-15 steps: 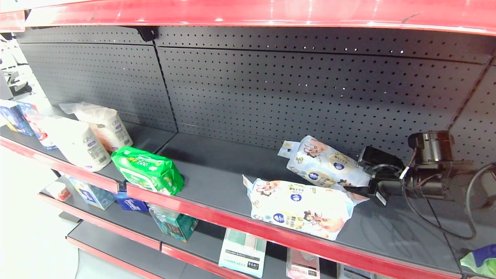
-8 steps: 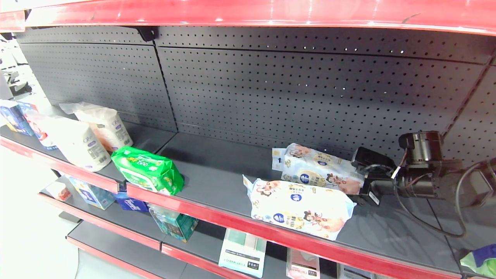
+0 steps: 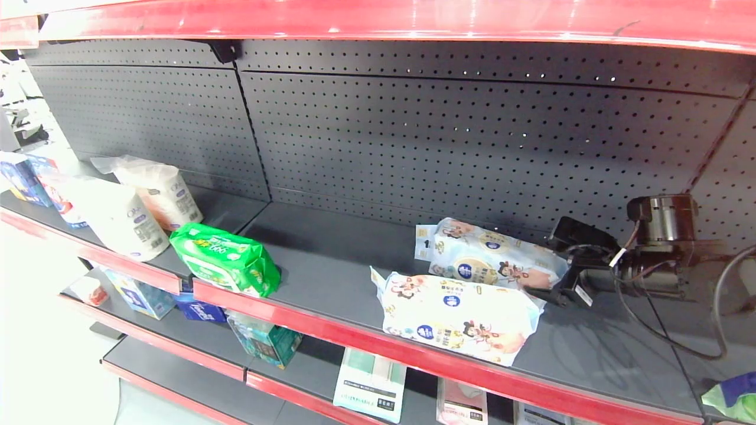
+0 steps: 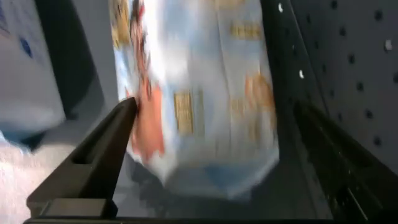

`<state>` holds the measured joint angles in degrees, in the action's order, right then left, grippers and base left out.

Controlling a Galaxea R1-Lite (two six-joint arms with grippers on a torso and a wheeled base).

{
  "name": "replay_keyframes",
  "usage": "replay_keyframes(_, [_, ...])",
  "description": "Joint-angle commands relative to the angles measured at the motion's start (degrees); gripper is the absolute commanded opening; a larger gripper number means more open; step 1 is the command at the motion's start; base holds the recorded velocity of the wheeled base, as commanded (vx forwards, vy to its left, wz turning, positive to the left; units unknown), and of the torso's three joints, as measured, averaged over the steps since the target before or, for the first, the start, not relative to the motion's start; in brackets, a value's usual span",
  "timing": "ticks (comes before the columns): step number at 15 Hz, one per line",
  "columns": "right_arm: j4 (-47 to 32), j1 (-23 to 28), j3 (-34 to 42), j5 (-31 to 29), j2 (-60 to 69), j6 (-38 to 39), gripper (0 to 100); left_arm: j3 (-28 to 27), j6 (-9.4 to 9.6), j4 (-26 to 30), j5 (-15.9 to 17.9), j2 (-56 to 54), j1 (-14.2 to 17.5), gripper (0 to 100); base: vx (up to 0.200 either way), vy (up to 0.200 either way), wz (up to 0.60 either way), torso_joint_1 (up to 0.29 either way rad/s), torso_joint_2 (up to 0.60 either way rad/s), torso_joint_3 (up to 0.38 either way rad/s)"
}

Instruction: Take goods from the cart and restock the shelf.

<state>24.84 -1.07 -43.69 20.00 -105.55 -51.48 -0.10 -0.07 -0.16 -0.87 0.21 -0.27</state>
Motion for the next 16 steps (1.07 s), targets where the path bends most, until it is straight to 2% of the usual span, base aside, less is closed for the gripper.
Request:
replay_keyframes(1, [0.12,1.25,1.77,-0.41,2.10,-0.02,100,0.01,-0.01,-0.02,-0.01,0.06,0.00,100,0.000,0.000,0.00,0.000,0.00,0.000])
replay_keyframes(4, [0.47,1.60,1.77,-3.39,2.27,0.42,100,0.01,-0.01,-0.02,-0.01,-0.03,0.00,100,0.000,0.000,0.00,0.000,0.00,0.000])
replay_keyframes(16, [0.47,1.60,1.59,-6.38,3.15,3.58,100,0.01,-0.01,-0.02,-0.01,0.06,0.00,100,0.000,0.000,0.00,0.000,0.00,0.000])
